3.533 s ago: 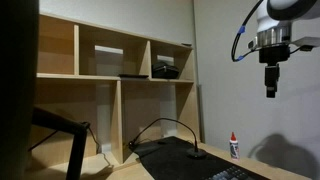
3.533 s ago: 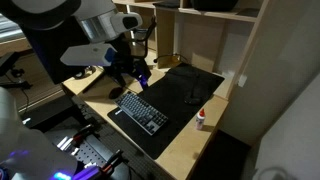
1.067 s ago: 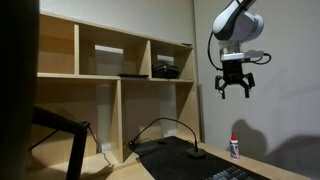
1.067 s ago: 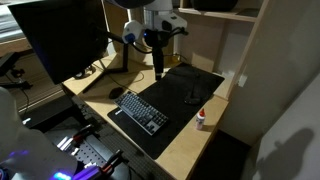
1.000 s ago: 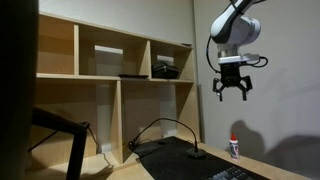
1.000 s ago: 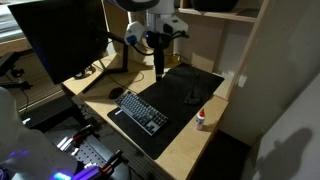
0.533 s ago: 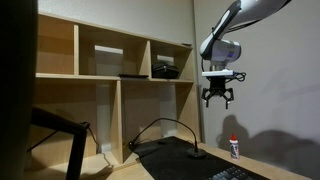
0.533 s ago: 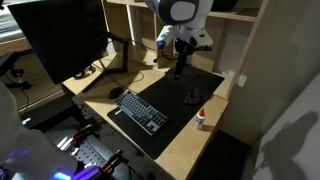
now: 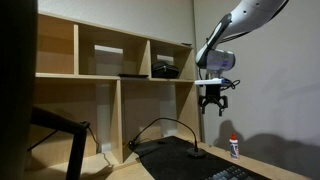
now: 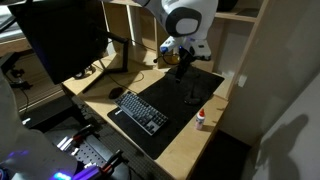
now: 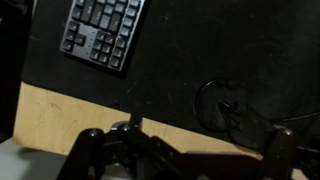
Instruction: Move the black thing off the black mat
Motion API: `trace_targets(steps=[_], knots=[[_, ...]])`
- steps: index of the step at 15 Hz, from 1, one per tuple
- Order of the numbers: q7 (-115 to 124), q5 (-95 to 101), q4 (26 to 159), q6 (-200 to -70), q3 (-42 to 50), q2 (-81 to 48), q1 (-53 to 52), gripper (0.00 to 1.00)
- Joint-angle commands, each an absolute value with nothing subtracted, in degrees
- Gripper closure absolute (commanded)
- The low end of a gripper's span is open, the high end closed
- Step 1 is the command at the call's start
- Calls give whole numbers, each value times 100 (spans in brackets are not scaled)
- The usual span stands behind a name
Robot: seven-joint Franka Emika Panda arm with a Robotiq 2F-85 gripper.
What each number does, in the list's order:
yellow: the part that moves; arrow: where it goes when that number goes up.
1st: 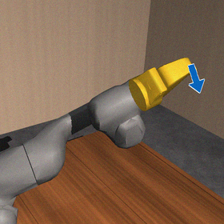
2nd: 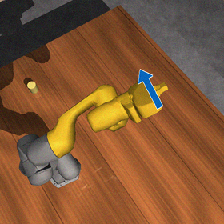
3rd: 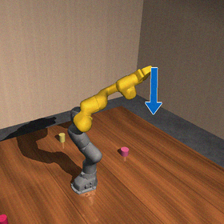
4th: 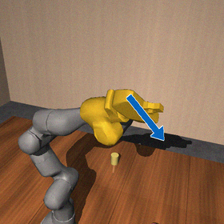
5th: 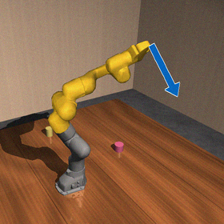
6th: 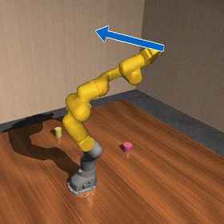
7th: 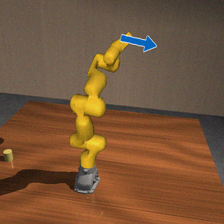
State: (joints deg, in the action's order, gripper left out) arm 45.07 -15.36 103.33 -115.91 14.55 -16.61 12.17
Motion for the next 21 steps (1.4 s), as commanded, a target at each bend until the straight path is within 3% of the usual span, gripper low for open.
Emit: trace_targets(steps=[1,6,7,12,21], knots=[[5119,-2375,9496,-11816,1357,-2668,1395,0],[6042,-3023,8370,-12026,1275,-3525,1598,0],[5804,-2793,8932,-12104,1283,-3195,1510,0],[5856,-2771,8818,-12100,1263,-3281,1527,0],[6516,-3096,8362,-13352,977,-4453,1607,0]])
